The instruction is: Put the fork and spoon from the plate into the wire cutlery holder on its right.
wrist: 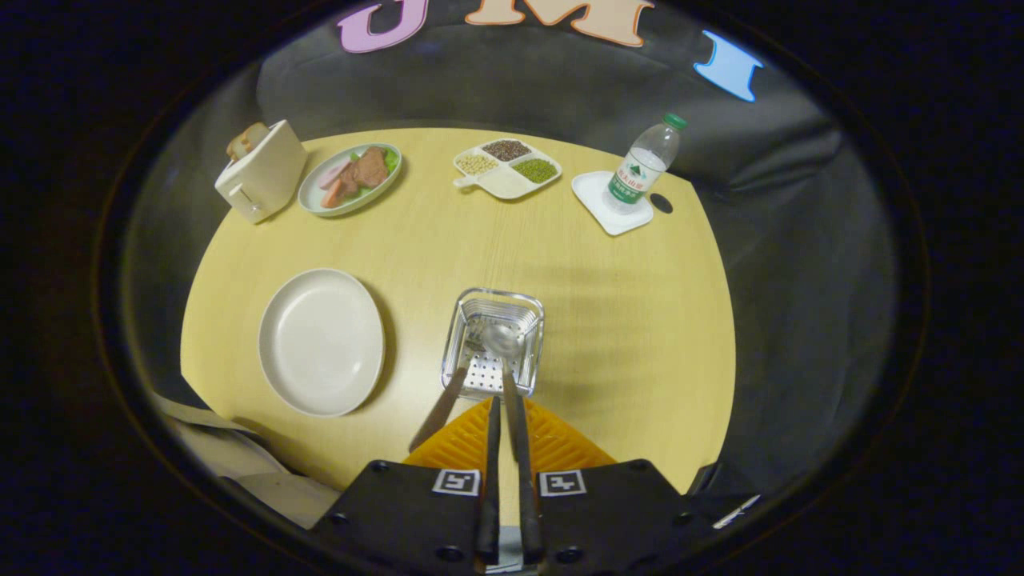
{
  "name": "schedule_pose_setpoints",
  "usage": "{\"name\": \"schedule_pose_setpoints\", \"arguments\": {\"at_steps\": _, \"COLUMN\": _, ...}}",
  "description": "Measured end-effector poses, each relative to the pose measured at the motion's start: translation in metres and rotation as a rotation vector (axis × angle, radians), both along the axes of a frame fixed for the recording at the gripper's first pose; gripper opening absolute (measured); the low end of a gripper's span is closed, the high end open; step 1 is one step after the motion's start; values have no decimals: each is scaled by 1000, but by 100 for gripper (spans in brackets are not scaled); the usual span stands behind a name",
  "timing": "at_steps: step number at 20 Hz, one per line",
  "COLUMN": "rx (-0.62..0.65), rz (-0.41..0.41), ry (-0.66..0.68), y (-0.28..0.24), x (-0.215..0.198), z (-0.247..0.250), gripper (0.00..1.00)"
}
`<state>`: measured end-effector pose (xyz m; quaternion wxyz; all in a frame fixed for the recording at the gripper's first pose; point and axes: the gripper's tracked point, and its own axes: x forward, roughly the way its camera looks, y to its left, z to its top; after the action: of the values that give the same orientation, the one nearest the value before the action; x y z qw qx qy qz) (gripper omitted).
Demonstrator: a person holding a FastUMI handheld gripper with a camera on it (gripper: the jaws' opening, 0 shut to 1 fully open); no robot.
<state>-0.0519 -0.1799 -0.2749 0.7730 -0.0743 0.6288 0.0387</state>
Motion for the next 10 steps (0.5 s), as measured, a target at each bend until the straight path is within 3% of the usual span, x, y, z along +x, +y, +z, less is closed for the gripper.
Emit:
{"name": "schedule_pose_setpoints", "arguments": {"at_steps": 9, "rx": 47, "rz": -93, "ry": -205, "y": 7, "x": 18, "z": 29, "gripper": 100}}
{"name": "schedule_pose_setpoints", "arguments": {"at_steps": 10, "rx": 63, "rz": -94, "ry": -246, "y": 12, "x": 22, "z": 35, "gripper": 100}}
